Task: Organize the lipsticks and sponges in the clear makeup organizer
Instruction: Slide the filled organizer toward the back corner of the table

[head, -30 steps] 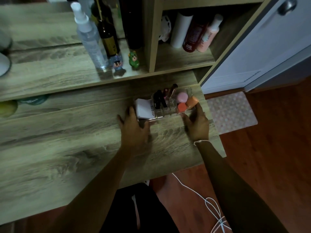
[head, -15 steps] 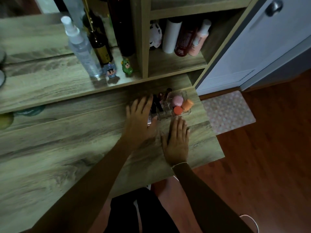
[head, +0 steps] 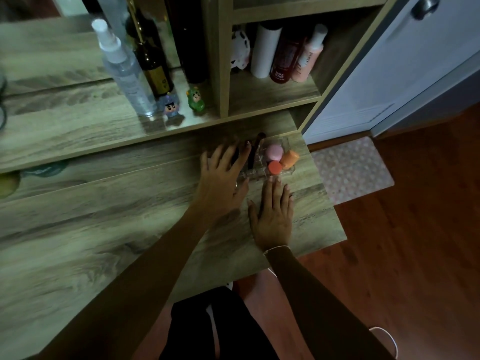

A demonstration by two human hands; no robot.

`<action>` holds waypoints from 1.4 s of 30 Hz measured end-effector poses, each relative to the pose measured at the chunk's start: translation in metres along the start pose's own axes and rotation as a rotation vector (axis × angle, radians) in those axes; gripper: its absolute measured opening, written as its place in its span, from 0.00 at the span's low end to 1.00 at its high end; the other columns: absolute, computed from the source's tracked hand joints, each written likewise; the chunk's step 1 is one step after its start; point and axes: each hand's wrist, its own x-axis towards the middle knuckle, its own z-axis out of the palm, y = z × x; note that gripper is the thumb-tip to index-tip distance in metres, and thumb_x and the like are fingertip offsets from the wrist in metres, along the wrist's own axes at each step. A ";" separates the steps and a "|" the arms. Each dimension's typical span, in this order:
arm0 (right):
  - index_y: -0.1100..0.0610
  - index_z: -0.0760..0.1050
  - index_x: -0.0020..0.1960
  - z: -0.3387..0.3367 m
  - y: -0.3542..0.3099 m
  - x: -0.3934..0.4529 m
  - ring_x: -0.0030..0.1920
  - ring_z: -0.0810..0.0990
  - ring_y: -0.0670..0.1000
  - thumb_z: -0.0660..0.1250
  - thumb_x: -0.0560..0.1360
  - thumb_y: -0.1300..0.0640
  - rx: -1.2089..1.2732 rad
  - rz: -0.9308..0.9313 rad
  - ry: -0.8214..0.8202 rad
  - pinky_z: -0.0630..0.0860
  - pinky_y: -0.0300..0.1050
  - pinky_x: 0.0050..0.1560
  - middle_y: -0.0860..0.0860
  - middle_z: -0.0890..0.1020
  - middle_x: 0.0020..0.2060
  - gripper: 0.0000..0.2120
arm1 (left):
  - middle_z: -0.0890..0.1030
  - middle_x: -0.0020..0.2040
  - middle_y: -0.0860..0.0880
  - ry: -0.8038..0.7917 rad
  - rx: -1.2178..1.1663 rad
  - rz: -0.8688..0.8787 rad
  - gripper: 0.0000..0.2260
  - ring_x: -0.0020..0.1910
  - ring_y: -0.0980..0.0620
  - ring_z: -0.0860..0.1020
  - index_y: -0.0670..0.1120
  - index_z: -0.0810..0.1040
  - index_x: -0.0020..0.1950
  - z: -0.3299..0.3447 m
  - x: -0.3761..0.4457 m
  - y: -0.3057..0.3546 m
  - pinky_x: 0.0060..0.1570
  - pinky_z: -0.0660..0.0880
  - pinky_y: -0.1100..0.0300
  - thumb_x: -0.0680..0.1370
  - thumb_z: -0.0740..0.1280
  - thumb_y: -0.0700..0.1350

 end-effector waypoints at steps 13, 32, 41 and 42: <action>0.57 0.48 0.79 0.001 -0.001 0.000 0.78 0.52 0.63 0.56 0.81 0.42 -0.008 0.006 0.008 0.55 0.61 0.77 0.59 0.55 0.79 0.35 | 0.60 0.76 0.40 -0.001 0.016 0.024 0.33 0.74 0.39 0.58 0.50 0.55 0.77 0.003 0.001 0.001 0.70 0.50 0.35 0.75 0.61 0.57; 0.58 0.46 0.79 -0.003 -0.001 -0.001 0.79 0.50 0.62 0.49 0.80 0.39 -0.001 0.004 -0.031 0.52 0.61 0.78 0.59 0.52 0.79 0.35 | 0.64 0.74 0.39 0.006 -0.012 0.020 0.32 0.72 0.39 0.62 0.48 0.57 0.77 -0.003 -0.005 0.001 0.70 0.53 0.34 0.75 0.62 0.56; 0.58 0.46 0.79 -0.004 -0.002 0.000 0.78 0.52 0.63 0.52 0.80 0.39 0.021 0.007 0.003 0.50 0.59 0.77 0.58 0.54 0.79 0.36 | 0.58 0.77 0.40 0.069 -0.131 -0.041 0.31 0.76 0.42 0.56 0.45 0.56 0.77 -0.011 -0.028 -0.003 0.74 0.48 0.40 0.77 0.60 0.55; 0.58 0.45 0.79 -0.007 -0.003 0.000 0.78 0.52 0.62 0.53 0.80 0.39 0.025 0.008 -0.003 0.49 0.58 0.77 0.58 0.54 0.79 0.36 | 0.58 0.77 0.40 0.062 -0.136 -0.035 0.31 0.76 0.42 0.56 0.44 0.56 0.77 -0.012 -0.036 -0.002 0.74 0.48 0.41 0.78 0.61 0.54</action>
